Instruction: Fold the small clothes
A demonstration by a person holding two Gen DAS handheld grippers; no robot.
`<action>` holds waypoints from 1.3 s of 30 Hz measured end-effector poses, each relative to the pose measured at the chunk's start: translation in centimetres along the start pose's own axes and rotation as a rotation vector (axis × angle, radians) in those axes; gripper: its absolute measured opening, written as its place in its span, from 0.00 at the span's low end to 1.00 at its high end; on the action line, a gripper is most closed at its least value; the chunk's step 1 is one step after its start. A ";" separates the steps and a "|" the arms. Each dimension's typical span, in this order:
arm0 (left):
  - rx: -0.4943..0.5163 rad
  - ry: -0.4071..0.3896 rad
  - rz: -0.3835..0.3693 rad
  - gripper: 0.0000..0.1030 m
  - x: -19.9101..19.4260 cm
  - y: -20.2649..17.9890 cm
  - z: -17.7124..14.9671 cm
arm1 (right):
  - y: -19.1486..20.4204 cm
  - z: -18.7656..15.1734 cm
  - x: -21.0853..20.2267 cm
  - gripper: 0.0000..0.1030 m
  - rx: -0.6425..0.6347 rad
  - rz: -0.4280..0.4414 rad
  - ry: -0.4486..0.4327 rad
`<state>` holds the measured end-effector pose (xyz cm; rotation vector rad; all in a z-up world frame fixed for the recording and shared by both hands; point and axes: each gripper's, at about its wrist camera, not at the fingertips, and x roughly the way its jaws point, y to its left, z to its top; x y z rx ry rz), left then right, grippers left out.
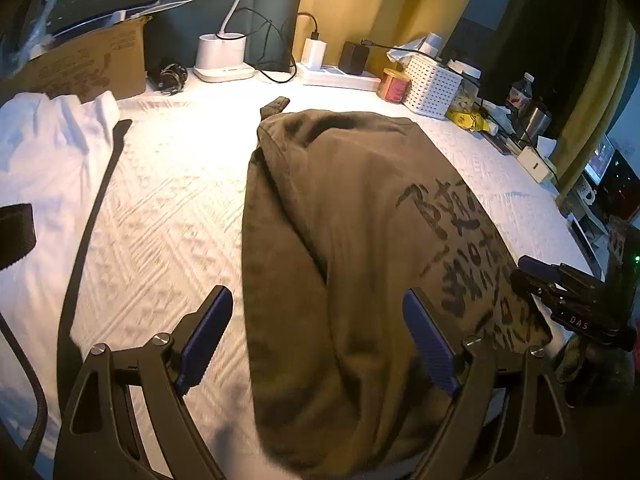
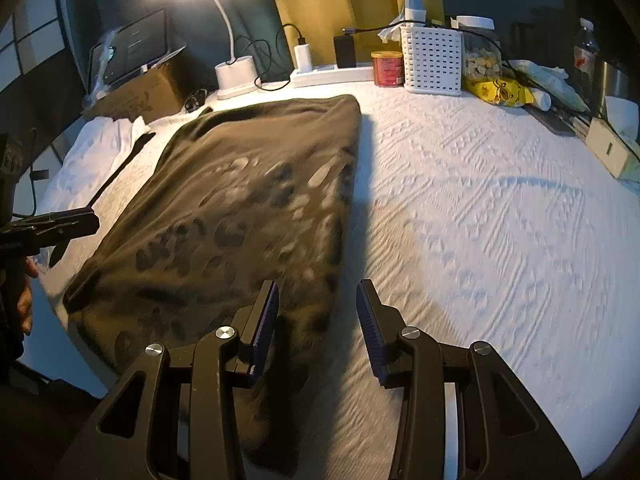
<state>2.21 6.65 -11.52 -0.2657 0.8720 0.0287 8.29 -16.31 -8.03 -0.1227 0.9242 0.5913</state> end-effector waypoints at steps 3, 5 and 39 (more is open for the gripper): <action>0.006 0.002 0.002 0.84 0.7 0.0 1.0 | -0.7 1.2 0.6 0.42 0.001 -0.002 -0.001; 0.008 0.000 0.006 0.84 1.3 0.1 1.8 | -1.2 1.8 1.1 0.57 0.005 -0.003 -0.002; 0.000 0.023 0.146 0.84 10.8 2.5 10.0 | -5.4 12.9 11.3 0.61 -0.026 0.049 0.009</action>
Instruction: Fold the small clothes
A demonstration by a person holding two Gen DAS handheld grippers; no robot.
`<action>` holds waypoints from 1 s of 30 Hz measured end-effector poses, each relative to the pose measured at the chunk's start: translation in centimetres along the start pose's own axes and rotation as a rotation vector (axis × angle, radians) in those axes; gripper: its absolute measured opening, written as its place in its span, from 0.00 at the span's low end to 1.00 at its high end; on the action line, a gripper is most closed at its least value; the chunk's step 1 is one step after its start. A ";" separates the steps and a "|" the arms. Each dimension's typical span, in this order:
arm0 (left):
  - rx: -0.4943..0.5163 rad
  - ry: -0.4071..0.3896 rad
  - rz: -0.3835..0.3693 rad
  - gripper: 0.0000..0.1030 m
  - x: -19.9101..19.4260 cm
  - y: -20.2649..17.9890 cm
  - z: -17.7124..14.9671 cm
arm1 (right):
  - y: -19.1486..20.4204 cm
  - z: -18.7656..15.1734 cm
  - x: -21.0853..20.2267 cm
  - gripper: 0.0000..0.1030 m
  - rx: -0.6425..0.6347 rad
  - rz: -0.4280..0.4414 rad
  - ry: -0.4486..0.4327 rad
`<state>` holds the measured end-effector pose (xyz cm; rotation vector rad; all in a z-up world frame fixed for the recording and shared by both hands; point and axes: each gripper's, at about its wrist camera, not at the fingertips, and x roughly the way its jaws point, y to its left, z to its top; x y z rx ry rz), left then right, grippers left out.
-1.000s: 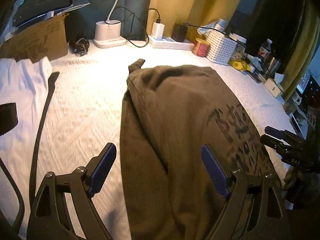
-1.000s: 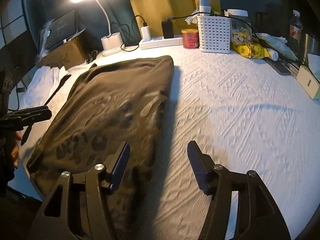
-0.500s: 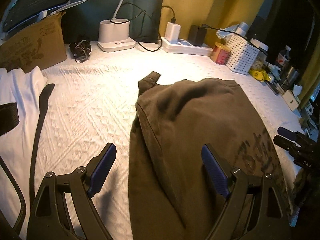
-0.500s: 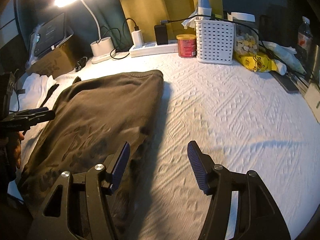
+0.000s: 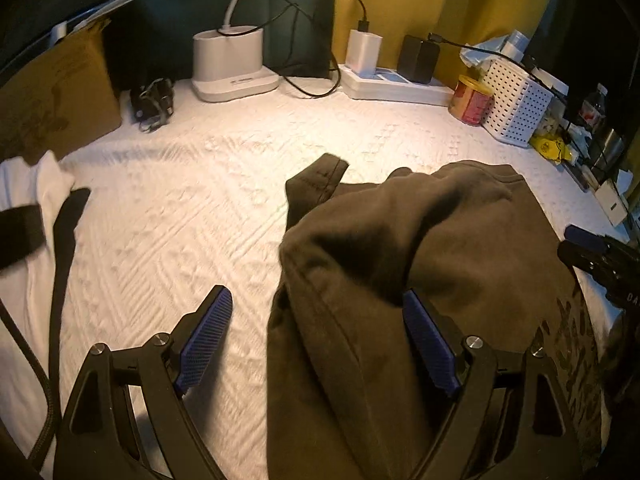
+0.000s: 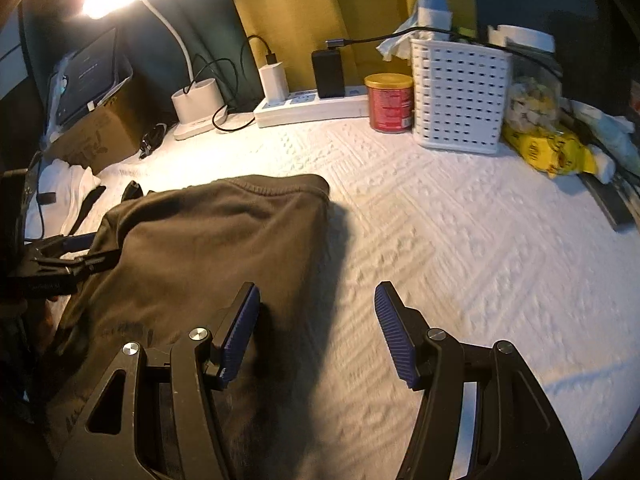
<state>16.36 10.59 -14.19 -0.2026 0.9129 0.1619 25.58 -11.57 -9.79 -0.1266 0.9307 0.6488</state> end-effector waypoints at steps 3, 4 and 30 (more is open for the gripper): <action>0.010 -0.010 -0.045 0.84 0.2 -0.5 0.4 | -0.4 0.7 1.2 0.61 0.003 0.033 0.007; 0.011 -0.009 -0.067 0.84 0.3 -0.6 0.5 | -0.5 0.9 1.9 0.61 0.007 0.056 0.017; 0.136 -0.065 -0.219 0.23 -0.8 -5.5 -0.1 | 5.5 1.4 2.0 0.22 -0.156 0.147 0.012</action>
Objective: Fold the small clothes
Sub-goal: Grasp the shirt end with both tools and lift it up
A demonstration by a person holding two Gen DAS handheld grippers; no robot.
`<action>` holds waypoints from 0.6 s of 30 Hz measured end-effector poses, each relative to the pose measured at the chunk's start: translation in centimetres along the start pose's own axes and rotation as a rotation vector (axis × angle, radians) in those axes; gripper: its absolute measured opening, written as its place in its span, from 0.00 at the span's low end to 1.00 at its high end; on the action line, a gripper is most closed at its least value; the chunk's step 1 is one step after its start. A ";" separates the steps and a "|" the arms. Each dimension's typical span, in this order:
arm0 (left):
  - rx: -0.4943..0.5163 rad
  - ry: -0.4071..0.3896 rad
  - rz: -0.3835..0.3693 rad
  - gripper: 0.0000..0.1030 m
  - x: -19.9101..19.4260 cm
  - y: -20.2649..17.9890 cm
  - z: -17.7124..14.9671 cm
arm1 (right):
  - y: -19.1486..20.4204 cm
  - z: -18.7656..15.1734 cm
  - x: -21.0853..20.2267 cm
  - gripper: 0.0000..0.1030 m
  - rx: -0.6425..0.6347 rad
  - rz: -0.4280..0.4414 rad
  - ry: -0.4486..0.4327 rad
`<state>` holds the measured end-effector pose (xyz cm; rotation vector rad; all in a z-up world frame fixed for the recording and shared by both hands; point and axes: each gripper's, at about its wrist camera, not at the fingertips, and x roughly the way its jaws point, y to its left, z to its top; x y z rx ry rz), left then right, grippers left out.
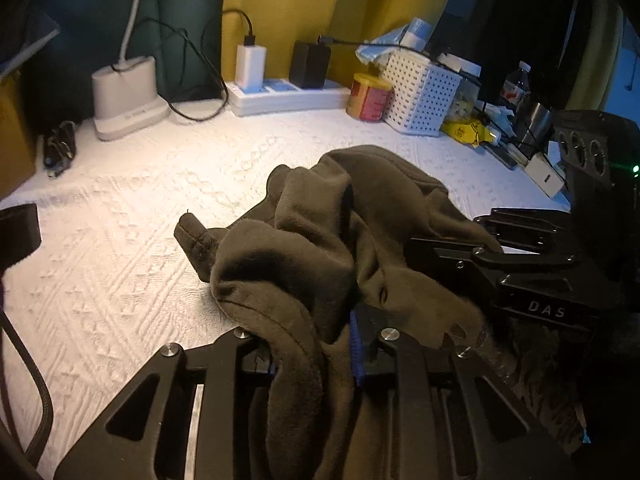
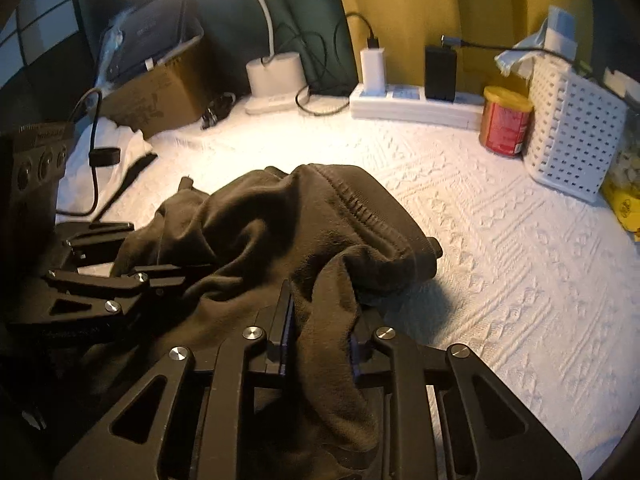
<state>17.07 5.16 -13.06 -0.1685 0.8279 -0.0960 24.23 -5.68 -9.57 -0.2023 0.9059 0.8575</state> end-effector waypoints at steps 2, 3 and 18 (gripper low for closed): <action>-0.006 -0.022 0.008 0.23 -0.8 -0.3 -0.1 | 0.5 0.1 -1.1 0.22 -0.003 -0.004 -0.030; -0.011 -0.032 0.008 0.22 -1.2 -0.4 -0.1 | 0.7 0.1 -1.5 0.22 -0.005 -0.004 -0.038; 0.030 -0.233 0.039 0.22 -9.7 -3.3 -0.8 | 5.2 0.1 -10.8 0.21 -0.066 0.010 -0.210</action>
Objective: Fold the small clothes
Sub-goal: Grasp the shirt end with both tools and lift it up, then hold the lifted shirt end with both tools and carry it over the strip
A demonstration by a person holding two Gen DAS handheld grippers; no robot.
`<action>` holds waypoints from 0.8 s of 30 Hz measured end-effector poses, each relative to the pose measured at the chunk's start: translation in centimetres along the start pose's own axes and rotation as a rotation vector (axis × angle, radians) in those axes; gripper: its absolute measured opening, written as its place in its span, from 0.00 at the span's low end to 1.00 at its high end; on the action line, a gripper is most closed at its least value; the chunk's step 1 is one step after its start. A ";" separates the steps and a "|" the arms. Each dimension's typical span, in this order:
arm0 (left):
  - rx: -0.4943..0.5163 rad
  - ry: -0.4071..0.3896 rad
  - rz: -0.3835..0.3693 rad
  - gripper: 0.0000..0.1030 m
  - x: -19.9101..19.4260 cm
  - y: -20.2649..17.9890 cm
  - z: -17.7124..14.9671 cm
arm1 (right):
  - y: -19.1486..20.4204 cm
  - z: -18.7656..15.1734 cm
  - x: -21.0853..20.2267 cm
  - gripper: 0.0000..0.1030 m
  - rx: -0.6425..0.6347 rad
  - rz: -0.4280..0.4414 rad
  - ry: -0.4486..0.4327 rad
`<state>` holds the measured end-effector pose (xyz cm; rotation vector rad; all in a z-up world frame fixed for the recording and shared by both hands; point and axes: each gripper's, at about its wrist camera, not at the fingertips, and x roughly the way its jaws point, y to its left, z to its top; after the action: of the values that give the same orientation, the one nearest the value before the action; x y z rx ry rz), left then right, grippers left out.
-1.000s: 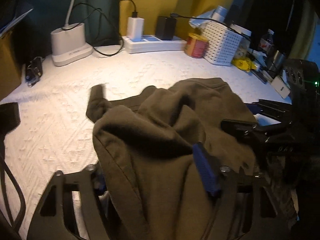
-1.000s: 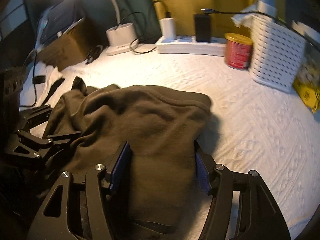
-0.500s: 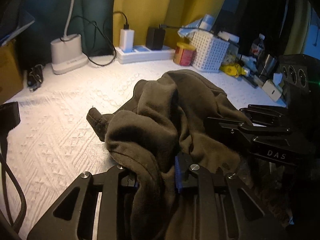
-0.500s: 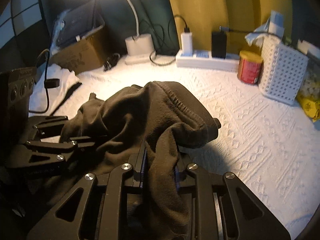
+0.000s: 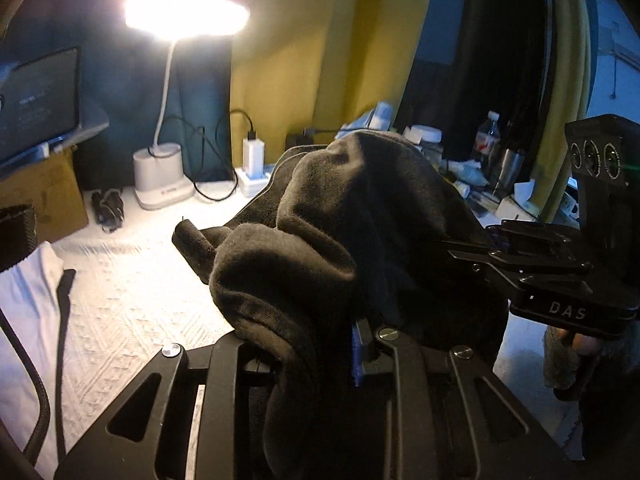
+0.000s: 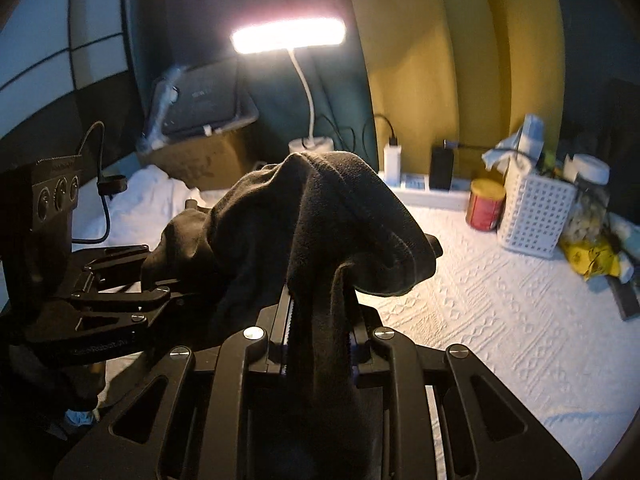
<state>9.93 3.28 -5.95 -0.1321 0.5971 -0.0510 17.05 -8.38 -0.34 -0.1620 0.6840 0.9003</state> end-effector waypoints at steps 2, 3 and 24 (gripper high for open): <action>0.004 -0.015 -0.001 0.22 -0.9 -0.3 0.0 | 0.7 0.1 -1.2 0.21 -0.009 -0.002 -0.020; 0.007 -0.023 0.000 0.22 -1.4 -0.4 0.0 | 0.9 0.1 -1.6 0.21 -0.012 -0.003 -0.027; 0.066 -0.231 0.019 0.22 -11.8 -2.9 -0.4 | 7.8 1.1 -11.7 0.21 -0.119 -0.019 -0.215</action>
<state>-0.06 1.36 0.75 -0.0673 0.3654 -0.0359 6.59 -10.85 8.78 -0.1745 0.4294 0.9249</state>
